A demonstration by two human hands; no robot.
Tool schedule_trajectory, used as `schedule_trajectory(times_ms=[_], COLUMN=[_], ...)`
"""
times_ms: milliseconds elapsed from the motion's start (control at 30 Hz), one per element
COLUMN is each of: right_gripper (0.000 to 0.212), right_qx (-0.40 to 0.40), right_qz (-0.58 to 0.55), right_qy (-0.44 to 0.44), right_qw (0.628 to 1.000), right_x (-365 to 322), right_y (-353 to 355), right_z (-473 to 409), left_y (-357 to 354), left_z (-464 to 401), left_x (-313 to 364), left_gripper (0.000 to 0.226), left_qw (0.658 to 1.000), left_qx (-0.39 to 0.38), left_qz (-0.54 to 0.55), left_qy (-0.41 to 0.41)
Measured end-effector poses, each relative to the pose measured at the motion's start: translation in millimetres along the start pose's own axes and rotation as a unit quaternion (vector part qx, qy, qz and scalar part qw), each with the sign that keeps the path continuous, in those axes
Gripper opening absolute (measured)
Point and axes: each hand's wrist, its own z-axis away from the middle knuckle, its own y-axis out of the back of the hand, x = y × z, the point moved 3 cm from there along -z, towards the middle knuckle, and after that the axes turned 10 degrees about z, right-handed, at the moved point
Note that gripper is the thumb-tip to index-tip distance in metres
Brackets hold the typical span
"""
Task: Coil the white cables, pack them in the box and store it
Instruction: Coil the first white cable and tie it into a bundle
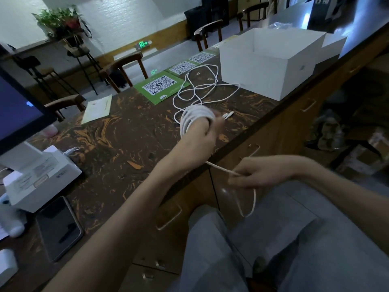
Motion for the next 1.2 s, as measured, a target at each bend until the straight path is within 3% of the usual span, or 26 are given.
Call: schedule_trajectory(times_ms=[67, 200, 300, 433, 533, 633, 800, 967, 1100, 1200], right_gripper=[0.035, 0.031, 0.034, 0.054, 0.060, 0.061, 0.057, 0.067, 0.054, 0.047], right_qx=[0.066, 0.153, 0.211, 0.312, 0.317, 0.308, 0.313, 0.291, 0.249, 0.237], right_qz=[0.035, 0.058, 0.006, -0.099, -0.117, -0.233, -0.338, -0.356, -0.324, -0.252], right_qy=[-0.014, -0.035, 0.002, 0.025, 0.025, 0.024, 0.025, -0.005, -0.015, -0.012], right_qw=[0.997, 0.986, 0.977, 0.945, 0.941, 0.922, 0.887, 0.888, 0.913, 0.938], right_x=[10, 12, 6, 8, 8, 8, 10, 16, 21, 17], right_y=[28, 56, 58, 63, 49, 32, 8, -7, -14, -16], right_z=[9, 8, -2, -13, -25, -29, -32, -31, -26, -20], left_y=[-6, -38, -45, -48, -48, -34, -19, -23, -19, -16], left_z=[6, 19, 25, 42, 37, 25, 23, 30, 34, 36], left_x=[-21, -33, -37, -31, -24, -17, -16, -18, -23, -25], left_gripper=[0.036, 0.052, 0.084, 0.077, 0.066, 0.048, 0.047, 0.045, 0.054, 0.057], left_qw=[0.989, 0.948, 0.946, 0.919, 0.900, 0.850, 0.804, 0.753, 0.785, 0.813], left_qx=[-0.066, -0.192, -0.245, -0.337, -0.299, -0.211, -0.182, -0.191, -0.183, -0.134], left_qz=[-0.120, -0.232, -0.086, 0.038, 0.223, 0.419, 0.538, 0.610, 0.576, 0.558], left_qy=[0.051, 0.107, 0.196, 0.203, 0.225, 0.241, 0.175, 0.156, 0.137, 0.103])
